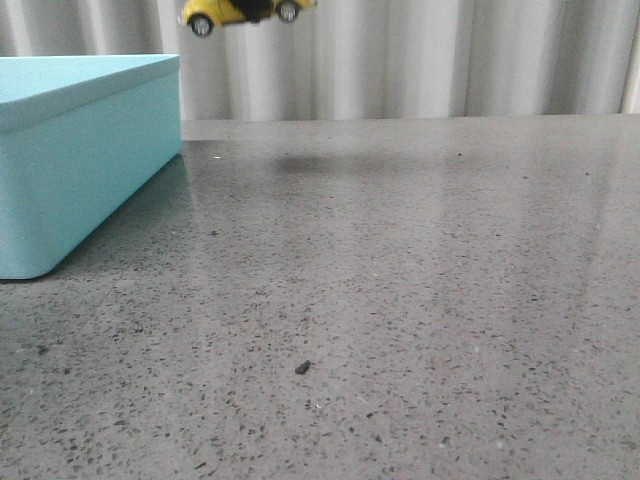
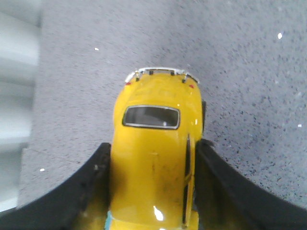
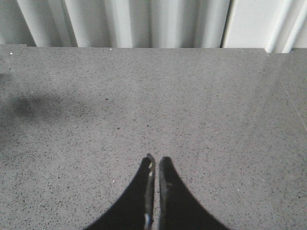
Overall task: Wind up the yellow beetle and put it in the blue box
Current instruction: 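Lift the yellow beetle with the left gripper over the blue box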
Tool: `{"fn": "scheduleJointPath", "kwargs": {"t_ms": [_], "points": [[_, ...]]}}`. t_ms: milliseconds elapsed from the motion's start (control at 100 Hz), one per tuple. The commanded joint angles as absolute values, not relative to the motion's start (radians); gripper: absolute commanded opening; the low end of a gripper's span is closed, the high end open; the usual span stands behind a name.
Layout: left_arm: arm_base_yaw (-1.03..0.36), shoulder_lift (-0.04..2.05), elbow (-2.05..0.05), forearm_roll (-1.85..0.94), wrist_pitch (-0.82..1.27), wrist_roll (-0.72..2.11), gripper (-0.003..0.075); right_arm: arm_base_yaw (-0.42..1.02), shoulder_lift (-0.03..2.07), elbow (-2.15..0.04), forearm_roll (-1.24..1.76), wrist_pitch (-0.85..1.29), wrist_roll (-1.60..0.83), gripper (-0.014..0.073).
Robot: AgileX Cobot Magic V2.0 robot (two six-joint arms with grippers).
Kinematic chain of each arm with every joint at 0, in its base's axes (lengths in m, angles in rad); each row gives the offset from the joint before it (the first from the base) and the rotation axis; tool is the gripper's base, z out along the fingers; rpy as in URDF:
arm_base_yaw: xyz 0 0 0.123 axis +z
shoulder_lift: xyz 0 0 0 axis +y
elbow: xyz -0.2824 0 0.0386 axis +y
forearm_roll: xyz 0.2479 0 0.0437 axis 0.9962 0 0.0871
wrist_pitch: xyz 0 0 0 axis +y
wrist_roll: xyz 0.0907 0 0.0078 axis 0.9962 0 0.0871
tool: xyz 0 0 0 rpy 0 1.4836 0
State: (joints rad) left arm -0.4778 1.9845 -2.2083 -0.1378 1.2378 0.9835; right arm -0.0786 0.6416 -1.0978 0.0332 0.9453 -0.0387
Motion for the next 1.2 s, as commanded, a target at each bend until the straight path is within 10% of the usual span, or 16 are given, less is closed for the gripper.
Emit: {"fn": "scheduleJointPath", "kwargs": {"t_ms": [0,1190], "points": [[-0.481,1.887,-2.256,-0.157,1.207,0.938,0.0039,-0.073,0.643,-1.122,0.016,0.851,-0.047,-0.0061],[-0.217,1.757,-2.105,-0.017,1.270,0.565,0.0039,-0.006,0.643,-1.122,-0.026,0.744,-0.047,-0.0061]]}}
